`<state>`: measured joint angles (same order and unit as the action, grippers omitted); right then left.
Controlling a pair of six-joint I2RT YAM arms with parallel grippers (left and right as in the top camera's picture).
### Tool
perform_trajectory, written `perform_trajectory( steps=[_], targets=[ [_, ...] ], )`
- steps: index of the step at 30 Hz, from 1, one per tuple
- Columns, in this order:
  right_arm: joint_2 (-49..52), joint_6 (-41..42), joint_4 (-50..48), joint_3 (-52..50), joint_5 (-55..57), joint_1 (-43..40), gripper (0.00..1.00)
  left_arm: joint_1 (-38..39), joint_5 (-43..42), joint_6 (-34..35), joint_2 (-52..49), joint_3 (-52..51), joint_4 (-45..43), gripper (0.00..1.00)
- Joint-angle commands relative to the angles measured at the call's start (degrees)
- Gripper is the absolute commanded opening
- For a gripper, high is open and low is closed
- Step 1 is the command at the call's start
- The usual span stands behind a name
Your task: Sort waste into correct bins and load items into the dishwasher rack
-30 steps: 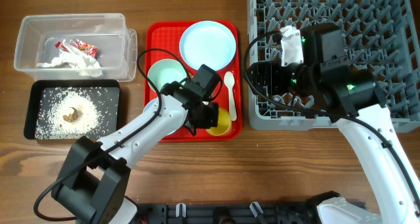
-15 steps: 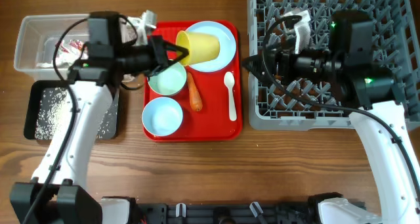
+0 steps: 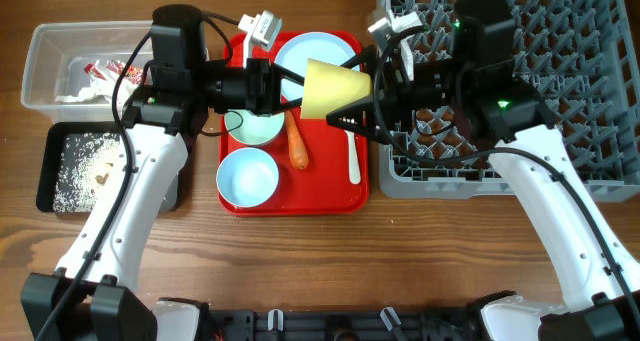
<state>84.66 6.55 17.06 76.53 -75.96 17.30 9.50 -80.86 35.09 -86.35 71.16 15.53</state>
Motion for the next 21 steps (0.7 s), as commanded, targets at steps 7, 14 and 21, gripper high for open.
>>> perform_trajectory(
  steps=[7, 14, 21],
  targets=[
    [0.66, 0.11, -0.33, 0.7, 1.01, 0.46, 0.68, 0.02, 2.34, 0.33, 0.35, 0.52, -0.55, 0.09],
    [0.63, 2.67, 1.18, 0.7, 1.38, -8.31, 0.62, 0.02, 3.56, 0.33, 0.35, 0.52, -0.52, 0.19],
    [-0.26, 5.66, 30.88, 0.72, 32.46, -21.44, 0.59, 0.04, 11.26, 0.24, 0.31, 0.46, -0.28, 0.24]
  ],
)
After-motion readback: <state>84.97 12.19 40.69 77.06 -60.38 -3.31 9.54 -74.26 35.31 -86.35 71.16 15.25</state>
